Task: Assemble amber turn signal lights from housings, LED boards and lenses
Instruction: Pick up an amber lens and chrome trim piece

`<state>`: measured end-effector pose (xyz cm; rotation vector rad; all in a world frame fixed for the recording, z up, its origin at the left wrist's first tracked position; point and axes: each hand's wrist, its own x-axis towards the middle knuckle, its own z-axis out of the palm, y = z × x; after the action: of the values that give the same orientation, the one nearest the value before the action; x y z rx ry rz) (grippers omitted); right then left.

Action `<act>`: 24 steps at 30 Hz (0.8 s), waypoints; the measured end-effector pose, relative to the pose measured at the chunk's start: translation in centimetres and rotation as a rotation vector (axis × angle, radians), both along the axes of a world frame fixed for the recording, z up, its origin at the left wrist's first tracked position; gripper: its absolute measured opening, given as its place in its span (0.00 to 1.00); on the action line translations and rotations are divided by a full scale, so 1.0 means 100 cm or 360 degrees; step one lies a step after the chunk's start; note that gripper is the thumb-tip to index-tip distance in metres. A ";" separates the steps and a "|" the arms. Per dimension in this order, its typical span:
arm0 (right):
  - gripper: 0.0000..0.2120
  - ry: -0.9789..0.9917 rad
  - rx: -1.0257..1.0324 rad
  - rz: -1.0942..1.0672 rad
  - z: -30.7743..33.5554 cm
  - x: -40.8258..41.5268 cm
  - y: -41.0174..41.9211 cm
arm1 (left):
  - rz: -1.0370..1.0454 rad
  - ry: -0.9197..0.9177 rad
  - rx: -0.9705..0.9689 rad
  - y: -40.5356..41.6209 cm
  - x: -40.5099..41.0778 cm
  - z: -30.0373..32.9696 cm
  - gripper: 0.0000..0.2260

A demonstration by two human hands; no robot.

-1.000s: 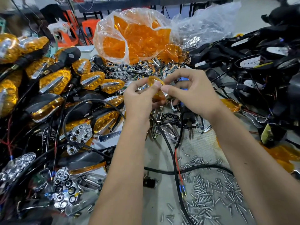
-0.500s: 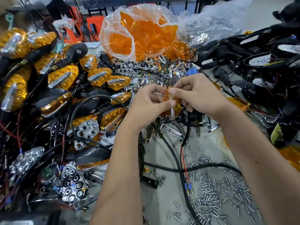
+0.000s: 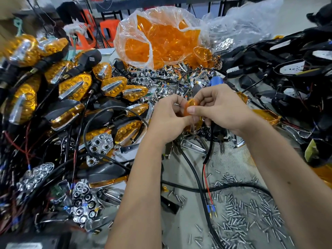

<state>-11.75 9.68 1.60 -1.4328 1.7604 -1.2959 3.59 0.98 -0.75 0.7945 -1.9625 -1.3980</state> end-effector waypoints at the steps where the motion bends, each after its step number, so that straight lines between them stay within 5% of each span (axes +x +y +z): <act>1: 0.05 -0.0016 0.0002 -0.0021 -0.001 0.001 0.000 | -0.0010 0.0007 0.0019 -0.001 0.001 0.001 0.15; 7: 0.12 0.0032 0.0226 -0.0121 0.000 -0.004 -0.002 | -0.0101 -0.0092 -0.0011 -0.006 0.009 0.001 0.09; 11: 0.16 0.0377 0.0368 -0.0172 -0.001 -0.006 -0.003 | 0.0138 0.0011 -0.0060 -0.008 0.013 0.000 0.08; 16: 0.07 0.0606 0.0290 -0.0307 0.002 -0.001 -0.002 | 0.0310 0.0151 -0.0172 -0.004 0.008 0.003 0.10; 24: 0.03 0.0444 0.0172 -0.0181 0.004 -0.009 0.021 | 0.0354 0.0203 -0.0386 0.021 -0.029 0.011 0.12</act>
<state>-12.62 11.80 2.03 -1.5300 2.0869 -1.0769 0.72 3.12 0.40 0.7638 -1.8391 -1.0327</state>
